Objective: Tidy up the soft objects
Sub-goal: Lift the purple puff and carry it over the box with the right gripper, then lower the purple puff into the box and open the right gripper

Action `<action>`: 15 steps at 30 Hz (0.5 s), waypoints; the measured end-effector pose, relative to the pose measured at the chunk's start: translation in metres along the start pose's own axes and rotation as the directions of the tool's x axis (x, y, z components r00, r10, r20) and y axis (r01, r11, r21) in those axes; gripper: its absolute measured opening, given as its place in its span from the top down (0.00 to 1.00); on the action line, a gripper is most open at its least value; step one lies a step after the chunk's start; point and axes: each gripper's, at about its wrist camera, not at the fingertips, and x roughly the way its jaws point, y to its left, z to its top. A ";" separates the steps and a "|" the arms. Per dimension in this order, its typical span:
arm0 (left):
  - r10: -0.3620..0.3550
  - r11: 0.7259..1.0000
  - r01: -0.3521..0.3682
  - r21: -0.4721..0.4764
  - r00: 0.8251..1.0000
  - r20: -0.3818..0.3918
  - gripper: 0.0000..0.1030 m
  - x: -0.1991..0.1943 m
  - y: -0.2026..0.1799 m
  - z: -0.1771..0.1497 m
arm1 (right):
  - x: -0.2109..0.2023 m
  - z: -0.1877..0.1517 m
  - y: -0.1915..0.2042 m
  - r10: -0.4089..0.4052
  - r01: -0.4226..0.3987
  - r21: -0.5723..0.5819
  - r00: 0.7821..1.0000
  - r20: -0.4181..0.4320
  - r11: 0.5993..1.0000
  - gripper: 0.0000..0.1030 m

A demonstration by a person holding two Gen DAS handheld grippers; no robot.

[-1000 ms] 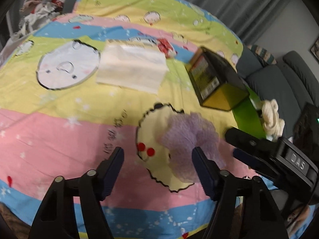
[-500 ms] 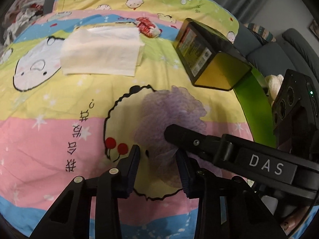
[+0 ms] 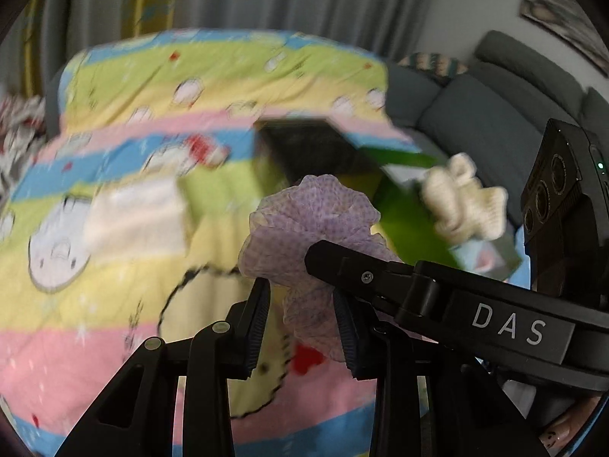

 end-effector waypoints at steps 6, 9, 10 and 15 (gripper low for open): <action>-0.118 0.987 0.110 0.114 0.991 0.068 0.66 -0.003 -0.050 0.021 | -0.056 0.019 -0.008 -0.097 0.096 0.016 0.979 0.179 0.995 0.73; -0.205 0.967 0.189 0.173 0.976 0.079 0.66 0.004 -0.078 0.029 | -0.083 0.025 -0.021 -0.160 0.152 0.051 0.953 0.258 0.987 0.73; -0.223 0.961 0.205 0.186 0.972 0.077 0.66 0.005 -0.084 0.032 | -0.092 0.027 -0.026 -0.186 0.174 0.066 0.941 0.284 0.983 0.72; -0.332 0.918 0.317 0.241 0.943 0.027 0.66 0.027 -0.124 0.040 | -0.124 0.033 -0.053 -0.291 0.257 0.139 0.886 0.360 0.956 0.72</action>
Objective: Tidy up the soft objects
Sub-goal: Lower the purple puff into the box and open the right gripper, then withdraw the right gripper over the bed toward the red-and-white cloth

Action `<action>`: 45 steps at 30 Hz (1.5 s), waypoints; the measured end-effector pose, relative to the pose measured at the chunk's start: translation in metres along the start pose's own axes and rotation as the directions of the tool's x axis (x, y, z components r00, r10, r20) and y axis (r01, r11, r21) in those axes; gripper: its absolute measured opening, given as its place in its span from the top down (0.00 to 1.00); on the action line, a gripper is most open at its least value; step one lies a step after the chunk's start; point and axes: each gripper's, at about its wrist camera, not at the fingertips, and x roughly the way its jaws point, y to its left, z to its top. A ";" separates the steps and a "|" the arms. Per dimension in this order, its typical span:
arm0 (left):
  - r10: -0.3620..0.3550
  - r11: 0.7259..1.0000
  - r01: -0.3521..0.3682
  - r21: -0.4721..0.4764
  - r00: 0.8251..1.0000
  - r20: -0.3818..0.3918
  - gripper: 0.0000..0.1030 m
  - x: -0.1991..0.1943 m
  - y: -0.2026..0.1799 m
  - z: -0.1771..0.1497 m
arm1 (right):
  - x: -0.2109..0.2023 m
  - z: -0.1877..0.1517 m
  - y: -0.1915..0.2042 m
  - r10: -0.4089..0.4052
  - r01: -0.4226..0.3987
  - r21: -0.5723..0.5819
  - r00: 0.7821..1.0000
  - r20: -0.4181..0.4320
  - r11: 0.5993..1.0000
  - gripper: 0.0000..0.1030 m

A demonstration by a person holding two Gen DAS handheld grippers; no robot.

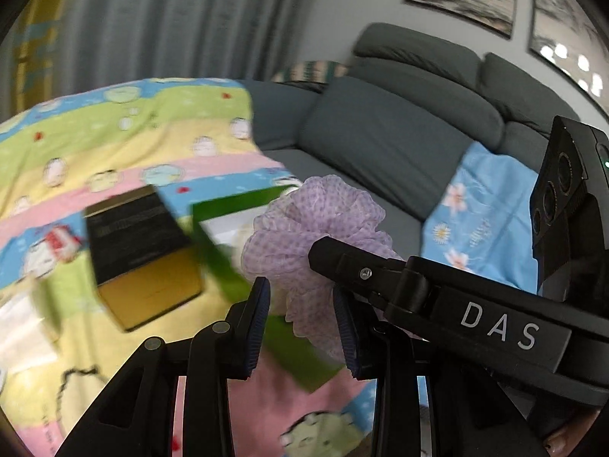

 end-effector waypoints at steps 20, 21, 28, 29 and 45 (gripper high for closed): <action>0.011 1.000 -0.009 0.010 0.981 -0.195 0.66 0.093 -0.011 -0.005 | 0.056 0.011 -0.079 -0.274 0.287 0.135 0.956 -0.107 0.948 0.71; 0.015 1.000 -0.014 0.005 0.978 -0.206 0.66 0.094 -0.010 -0.006 | 0.059 0.010 -0.082 -0.280 0.296 0.139 0.953 -0.118 0.945 0.71; -0.012 1.000 0.007 -0.024 0.975 -0.220 0.52 0.082 -0.006 -0.008 | 0.047 0.009 -0.076 -0.332 0.343 0.115 0.937 -0.106 0.932 0.47; -0.015 1.000 0.012 -0.018 0.977 -0.213 0.48 0.077 -0.007 -0.008 | 0.046 0.010 -0.075 -0.333 0.343 0.114 0.938 -0.096 0.933 0.41; 0.023 0.999 -0.025 -0.041 0.998 -0.065 0.11 -0.015 0.018 0.001 | -0.012 0.008 -0.026 -0.317 0.315 0.072 0.948 0.019 0.946 0.06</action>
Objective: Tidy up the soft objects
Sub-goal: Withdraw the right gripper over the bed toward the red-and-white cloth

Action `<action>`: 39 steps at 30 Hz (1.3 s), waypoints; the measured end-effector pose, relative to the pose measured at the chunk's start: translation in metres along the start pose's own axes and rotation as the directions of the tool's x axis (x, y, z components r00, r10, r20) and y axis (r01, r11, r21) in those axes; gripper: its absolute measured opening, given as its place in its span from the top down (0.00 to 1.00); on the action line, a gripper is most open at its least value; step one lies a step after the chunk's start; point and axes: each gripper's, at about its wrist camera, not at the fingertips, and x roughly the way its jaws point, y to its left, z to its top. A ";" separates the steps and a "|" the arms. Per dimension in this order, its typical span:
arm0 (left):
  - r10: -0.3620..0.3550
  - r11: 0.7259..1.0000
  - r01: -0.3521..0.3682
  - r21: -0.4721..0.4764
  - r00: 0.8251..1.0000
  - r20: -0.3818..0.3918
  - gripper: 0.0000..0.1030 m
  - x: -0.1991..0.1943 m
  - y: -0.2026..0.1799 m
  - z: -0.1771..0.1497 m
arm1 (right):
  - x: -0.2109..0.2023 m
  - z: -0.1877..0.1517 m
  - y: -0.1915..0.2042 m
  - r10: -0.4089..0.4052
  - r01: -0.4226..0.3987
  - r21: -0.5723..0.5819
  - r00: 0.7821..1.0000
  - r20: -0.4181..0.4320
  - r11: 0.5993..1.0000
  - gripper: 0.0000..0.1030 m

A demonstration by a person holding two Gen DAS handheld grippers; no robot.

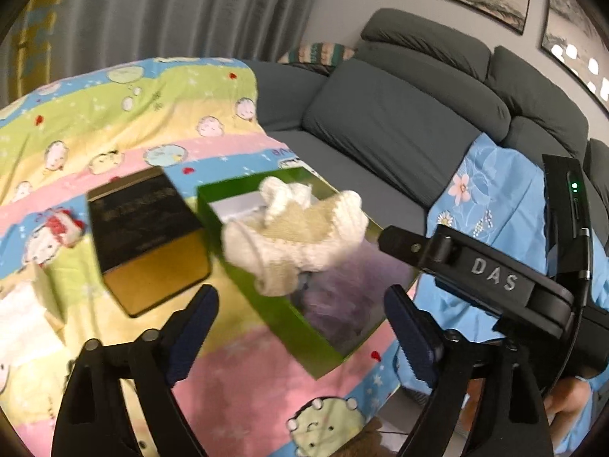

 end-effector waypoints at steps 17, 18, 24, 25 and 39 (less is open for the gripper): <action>0.265 0.929 -0.233 -0.288 0.961 0.078 0.10 -0.110 0.159 -0.046 | 0.008 -0.035 0.162 0.185 -0.213 -0.342 0.976 -0.114 0.915 0.03; 0.283 0.918 -0.250 -0.309 0.957 0.068 0.10 -0.112 0.171 -0.050 | 0.015 -0.038 0.182 0.196 -0.237 -0.375 0.970 -0.145 0.896 0.03; 0.343 0.852 -0.308 -0.424 0.939 0.008 0.10 -0.112 0.233 -0.085 | 0.086 -0.057 0.300 0.153 -0.313 -0.576 0.939 -0.309 0.755 0.07; 0.344 0.843 -0.311 -0.439 0.939 -0.003 0.10 -0.110 0.239 -0.088 | 0.105 -0.059 0.316 0.114 -0.300 -0.596 0.937 -0.329 0.745 0.11; 0.378 0.753 -0.366 -0.547 0.921 -0.095 0.10 -0.113 0.279 -0.110 | 0.304 -0.083 0.401 -0.227 -0.131 -0.683 0.884 -0.409 0.719 0.48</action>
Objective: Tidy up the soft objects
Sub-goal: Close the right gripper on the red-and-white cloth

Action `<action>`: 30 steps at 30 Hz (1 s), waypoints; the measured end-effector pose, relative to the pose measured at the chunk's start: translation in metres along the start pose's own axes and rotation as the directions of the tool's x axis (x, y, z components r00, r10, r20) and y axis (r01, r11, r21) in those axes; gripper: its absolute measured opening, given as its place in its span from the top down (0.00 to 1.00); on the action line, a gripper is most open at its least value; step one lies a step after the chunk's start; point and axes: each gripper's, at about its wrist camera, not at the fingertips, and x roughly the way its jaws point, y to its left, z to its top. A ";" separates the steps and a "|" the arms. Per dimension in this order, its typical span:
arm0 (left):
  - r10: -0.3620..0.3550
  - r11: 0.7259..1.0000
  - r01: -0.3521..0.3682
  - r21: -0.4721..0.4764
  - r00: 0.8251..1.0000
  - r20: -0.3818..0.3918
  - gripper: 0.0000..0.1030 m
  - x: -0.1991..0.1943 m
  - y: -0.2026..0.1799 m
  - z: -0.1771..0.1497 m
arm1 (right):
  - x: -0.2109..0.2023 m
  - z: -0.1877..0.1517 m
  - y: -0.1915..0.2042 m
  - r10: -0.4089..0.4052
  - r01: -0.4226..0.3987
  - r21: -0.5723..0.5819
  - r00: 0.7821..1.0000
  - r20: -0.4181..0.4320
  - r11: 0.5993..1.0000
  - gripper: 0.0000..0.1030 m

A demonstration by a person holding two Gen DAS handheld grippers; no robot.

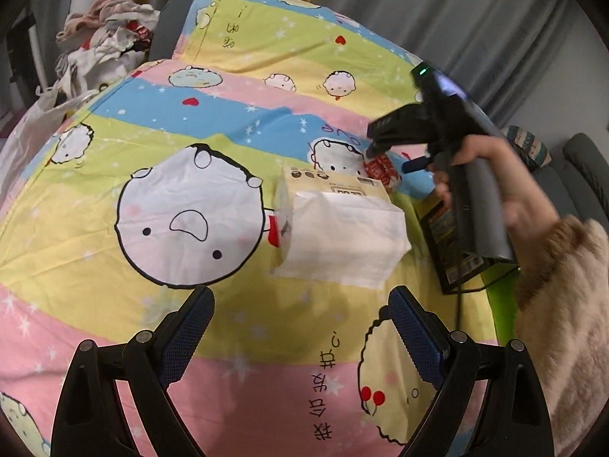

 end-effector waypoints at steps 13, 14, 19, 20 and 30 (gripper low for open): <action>0.042 0.997 -0.042 0.064 0.999 0.013 0.10 -0.005 -0.011 -0.005 | -0.100 -0.053 -0.020 0.157 -0.158 -0.006 0.971 0.179 0.987 0.73; 0.051 0.996 -0.053 0.078 0.998 0.021 0.10 -0.007 -0.014 -0.006 | -0.115 -0.068 -0.024 0.177 -0.176 -0.022 0.964 0.200 0.984 0.73; 0.027 0.994 -0.028 0.107 1.000 0.016 0.10 -0.013 -0.025 -0.017 | -0.158 -0.167 -0.041 0.288 -0.278 -0.076 0.936 0.204 0.958 0.72; 0.022 0.994 -0.022 0.110 1.000 0.005 0.10 -0.013 -0.028 -0.020 | -0.156 -0.186 -0.043 0.289 -0.277 -0.091 0.939 0.186 0.957 0.71; -0.061 0.990 0.078 0.120 0.988 -0.141 0.10 -0.003 -0.055 -0.073 | -0.091 -0.294 -0.072 0.231 -0.230 0.053 0.973 -0.021 0.972 0.63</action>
